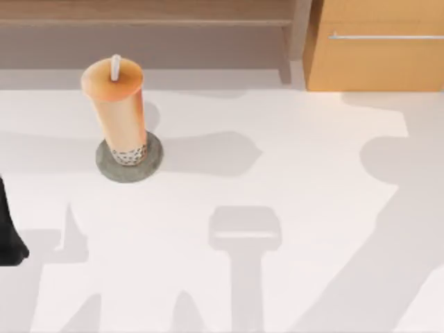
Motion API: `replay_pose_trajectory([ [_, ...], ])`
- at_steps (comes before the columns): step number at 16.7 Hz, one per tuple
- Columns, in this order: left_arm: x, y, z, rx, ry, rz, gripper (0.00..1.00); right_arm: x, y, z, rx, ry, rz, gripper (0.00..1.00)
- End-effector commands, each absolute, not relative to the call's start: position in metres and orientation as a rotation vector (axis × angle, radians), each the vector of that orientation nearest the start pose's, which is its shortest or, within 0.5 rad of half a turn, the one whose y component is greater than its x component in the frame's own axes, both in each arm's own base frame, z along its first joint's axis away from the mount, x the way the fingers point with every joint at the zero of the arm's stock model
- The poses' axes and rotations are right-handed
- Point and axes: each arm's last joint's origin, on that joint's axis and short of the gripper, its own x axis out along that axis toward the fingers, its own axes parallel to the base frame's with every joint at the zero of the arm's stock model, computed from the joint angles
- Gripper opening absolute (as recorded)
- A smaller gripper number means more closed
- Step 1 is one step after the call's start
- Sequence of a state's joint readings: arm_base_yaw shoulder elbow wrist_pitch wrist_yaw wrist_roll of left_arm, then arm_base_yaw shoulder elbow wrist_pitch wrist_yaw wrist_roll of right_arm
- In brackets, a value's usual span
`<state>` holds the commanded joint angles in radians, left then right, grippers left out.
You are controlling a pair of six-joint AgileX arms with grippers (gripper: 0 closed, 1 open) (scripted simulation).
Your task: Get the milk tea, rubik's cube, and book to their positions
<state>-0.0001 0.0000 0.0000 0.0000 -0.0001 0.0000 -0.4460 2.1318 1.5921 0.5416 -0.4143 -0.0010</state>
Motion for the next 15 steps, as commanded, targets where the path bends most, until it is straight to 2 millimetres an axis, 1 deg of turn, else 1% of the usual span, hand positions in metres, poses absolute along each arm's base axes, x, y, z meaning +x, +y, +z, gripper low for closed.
replay_pose_trajectory([
  [6,0.106,-0.001,0.160,0.000,0.000,0.000,1.00,0.460,-0.202,0.250,-0.014,0.002,-0.010,0.00],
  [10,0.106,-0.001,0.160,0.000,0.000,0.000,1.00,0.451,-0.202,0.259,-0.014,0.002,-0.010,0.00],
  [14,0.106,-0.001,0.160,0.000,0.000,0.000,1.00,0.453,-0.200,0.259,-0.012,0.002,-0.005,0.00],
  [15,0.106,-0.001,0.160,0.000,0.000,0.000,1.00,0.450,-0.200,0.262,-0.004,-0.002,-0.007,0.00],
])
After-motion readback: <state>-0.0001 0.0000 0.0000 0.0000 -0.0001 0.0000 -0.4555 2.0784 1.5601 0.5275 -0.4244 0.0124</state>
